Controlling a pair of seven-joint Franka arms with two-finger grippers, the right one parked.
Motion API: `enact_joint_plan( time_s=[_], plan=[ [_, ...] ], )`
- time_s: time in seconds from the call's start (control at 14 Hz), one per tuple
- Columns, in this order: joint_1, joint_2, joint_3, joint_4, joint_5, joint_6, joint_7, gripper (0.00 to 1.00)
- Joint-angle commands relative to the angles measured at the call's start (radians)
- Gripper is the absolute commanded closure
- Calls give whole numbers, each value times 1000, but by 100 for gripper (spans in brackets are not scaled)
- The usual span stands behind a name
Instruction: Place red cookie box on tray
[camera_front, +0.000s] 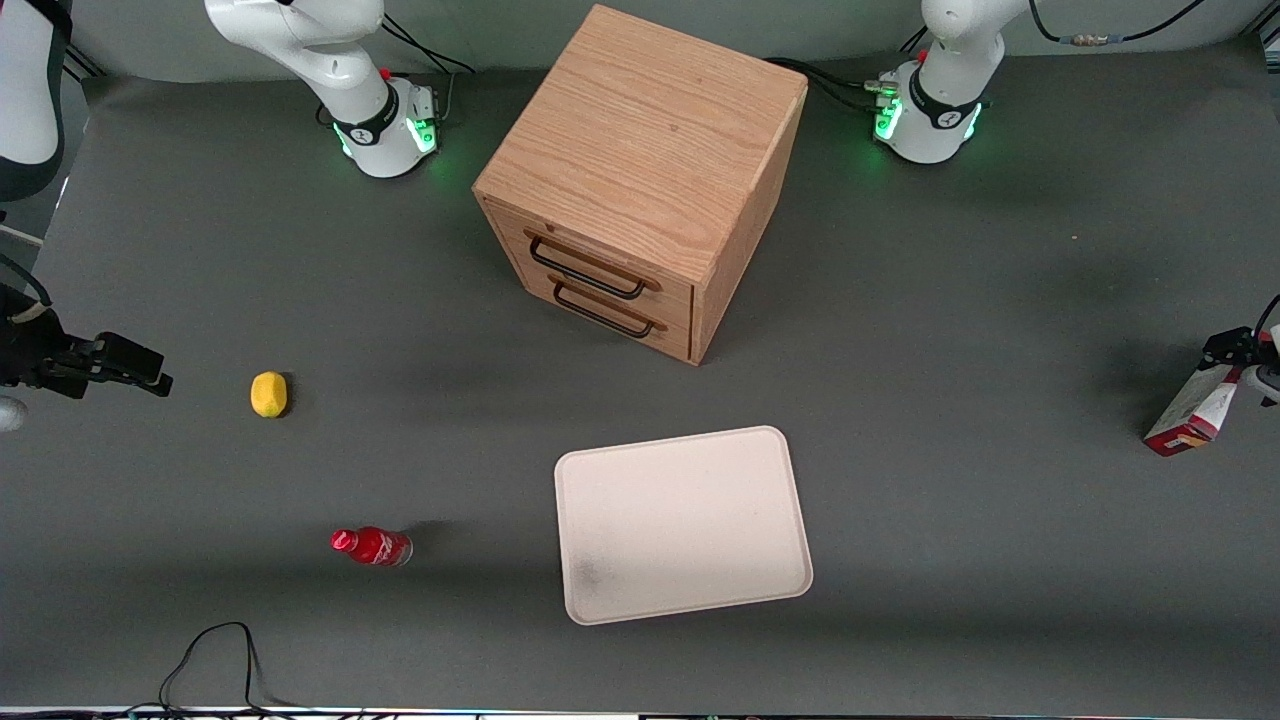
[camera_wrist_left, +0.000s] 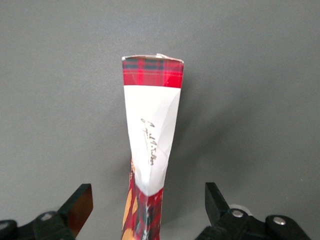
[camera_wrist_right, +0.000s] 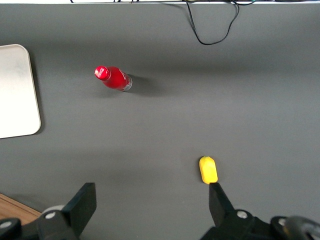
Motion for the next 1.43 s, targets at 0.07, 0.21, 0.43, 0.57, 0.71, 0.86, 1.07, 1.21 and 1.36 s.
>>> enact_joint_plan(
  time_s=[0.07, 0.21, 0.43, 0.57, 0.71, 0.86, 1.07, 1.21, 1.36],
  plan=[
    [-10, 24, 7, 1, -15, 21, 25, 0],
    [-10, 29, 7, 4, -14, 21, 26, 3],
    [-9, 29, 9, 7, -14, 18, 25, 69],
    [-9, 29, 10, 10, -12, 14, 26, 100],
    [-9, 29, 10, 14, -12, 9, 26, 100],
    [-9, 29, 12, 25, -8, 3, 28, 100],
    [-10, 21, 12, 36, -6, -3, 28, 100],
    [-16, -5, 12, 62, -8, -64, 22, 100],
    [-30, -39, 10, 106, -11, -170, 3, 100]
  ],
)
